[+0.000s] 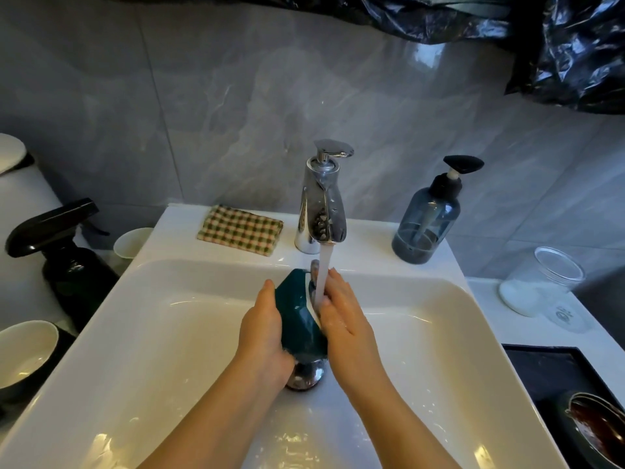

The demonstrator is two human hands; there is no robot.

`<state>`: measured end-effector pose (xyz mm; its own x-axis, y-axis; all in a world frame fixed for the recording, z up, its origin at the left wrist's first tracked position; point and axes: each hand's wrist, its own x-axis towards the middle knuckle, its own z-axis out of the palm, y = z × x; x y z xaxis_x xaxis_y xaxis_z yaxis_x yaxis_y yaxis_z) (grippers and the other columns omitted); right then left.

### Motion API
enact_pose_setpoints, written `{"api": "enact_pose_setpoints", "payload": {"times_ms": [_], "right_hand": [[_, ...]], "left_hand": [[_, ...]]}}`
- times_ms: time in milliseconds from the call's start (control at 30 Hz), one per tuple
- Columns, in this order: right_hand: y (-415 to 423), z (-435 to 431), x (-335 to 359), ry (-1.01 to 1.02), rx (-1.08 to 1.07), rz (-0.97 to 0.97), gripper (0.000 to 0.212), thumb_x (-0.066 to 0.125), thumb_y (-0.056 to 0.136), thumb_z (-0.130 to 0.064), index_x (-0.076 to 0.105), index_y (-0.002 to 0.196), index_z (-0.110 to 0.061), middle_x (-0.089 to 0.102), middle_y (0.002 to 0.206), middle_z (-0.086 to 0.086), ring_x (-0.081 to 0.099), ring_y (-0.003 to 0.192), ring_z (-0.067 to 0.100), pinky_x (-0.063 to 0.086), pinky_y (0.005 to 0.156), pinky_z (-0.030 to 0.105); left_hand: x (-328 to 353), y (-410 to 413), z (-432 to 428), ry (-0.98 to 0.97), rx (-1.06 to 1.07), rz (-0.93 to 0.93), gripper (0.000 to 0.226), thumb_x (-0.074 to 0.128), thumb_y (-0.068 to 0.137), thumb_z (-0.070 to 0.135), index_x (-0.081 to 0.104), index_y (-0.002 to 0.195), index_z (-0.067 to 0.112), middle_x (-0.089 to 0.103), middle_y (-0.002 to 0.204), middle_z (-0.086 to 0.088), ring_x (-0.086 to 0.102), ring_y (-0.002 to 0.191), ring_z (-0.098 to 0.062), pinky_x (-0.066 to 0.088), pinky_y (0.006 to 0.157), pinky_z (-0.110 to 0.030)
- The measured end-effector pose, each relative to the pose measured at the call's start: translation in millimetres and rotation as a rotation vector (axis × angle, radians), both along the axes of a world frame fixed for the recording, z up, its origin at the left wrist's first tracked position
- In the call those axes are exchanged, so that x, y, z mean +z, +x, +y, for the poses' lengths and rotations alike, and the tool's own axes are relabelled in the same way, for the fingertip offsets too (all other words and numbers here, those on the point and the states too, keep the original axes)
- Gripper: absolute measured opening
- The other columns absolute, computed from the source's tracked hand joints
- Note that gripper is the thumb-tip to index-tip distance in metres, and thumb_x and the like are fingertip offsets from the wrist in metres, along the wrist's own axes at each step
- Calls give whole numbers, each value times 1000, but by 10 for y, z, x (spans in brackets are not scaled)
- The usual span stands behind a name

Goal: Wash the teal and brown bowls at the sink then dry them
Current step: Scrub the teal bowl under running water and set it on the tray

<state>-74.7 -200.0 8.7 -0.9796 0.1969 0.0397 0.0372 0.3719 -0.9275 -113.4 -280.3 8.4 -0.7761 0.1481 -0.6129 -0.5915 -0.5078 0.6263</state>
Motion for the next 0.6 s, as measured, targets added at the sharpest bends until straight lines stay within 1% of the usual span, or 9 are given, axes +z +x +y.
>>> {"api": "enact_pose_setpoints", "payload": {"times_ms": [100,167,200,233,333,400,467,533,600], "right_hand": [[2,49,23,-232,-94,-50,33,32,93,-38,47,119,-52,50,135,-15,44,127,6,40,108,39],[10,109,82,-418,-162,-115,27,35,100,-27,52,113,-43,57,115,-15,54,103,1,52,87,25],[13,139,112,-481,-192,-140,26,36,100,-24,55,112,-37,58,107,-14,55,94,-1,53,76,19],[18,165,117,-547,-220,-159,27,37,99,-21,57,114,-31,61,108,-10,56,92,1,52,73,18],[26,191,83,-808,-257,-233,31,42,98,-19,53,126,-21,64,119,6,62,105,22,53,88,36],[45,168,74,-971,-225,-280,27,43,97,-25,59,117,-16,70,107,9,64,103,26,52,91,43],[53,129,49,-974,-181,-290,28,41,97,-31,62,110,-17,72,102,6,64,103,25,51,94,45],[46,96,41,-797,-183,-237,31,40,98,-34,57,119,-20,66,118,5,60,110,23,53,92,43],[42,83,69,-566,-223,-146,27,39,99,-29,58,116,-23,58,126,-2,54,113,17,54,84,31]], "left_hand": [[-74,-26,17,-6,3,1,45,43,93,50,64,112,16,70,107,-17,65,99,-37,49,93,-54],[-118,-37,33,2,10,4,48,42,92,52,64,114,15,70,108,-17,65,100,-37,48,94,-54],[-128,-43,39,15,11,5,50,42,92,52,64,115,14,70,108,-18,65,100,-38,49,93,-53],[-123,-45,43,31,20,3,50,41,93,52,64,115,14,70,108,-18,66,99,-38,50,92,-52],[-90,-50,30,113,52,5,52,38,93,54,63,115,14,69,108,-20,65,97,-38,51,88,-50],[-39,-54,8,197,61,7,54,37,92,57,63,116,15,66,113,-20,62,101,-40,49,88,-52],[-4,-65,-16,254,67,12,55,37,92,58,61,119,16,63,119,-21,60,105,-40,48,87,-54],[-3,-65,-24,275,45,-23,57,37,91,60,59,123,18,59,124,-22,57,109,-43,47,87,-57],[-6,-37,-21,282,19,-68,57,36,92,58,57,126,17,59,125,-24,57,110,-44,49,85,-58]]}}
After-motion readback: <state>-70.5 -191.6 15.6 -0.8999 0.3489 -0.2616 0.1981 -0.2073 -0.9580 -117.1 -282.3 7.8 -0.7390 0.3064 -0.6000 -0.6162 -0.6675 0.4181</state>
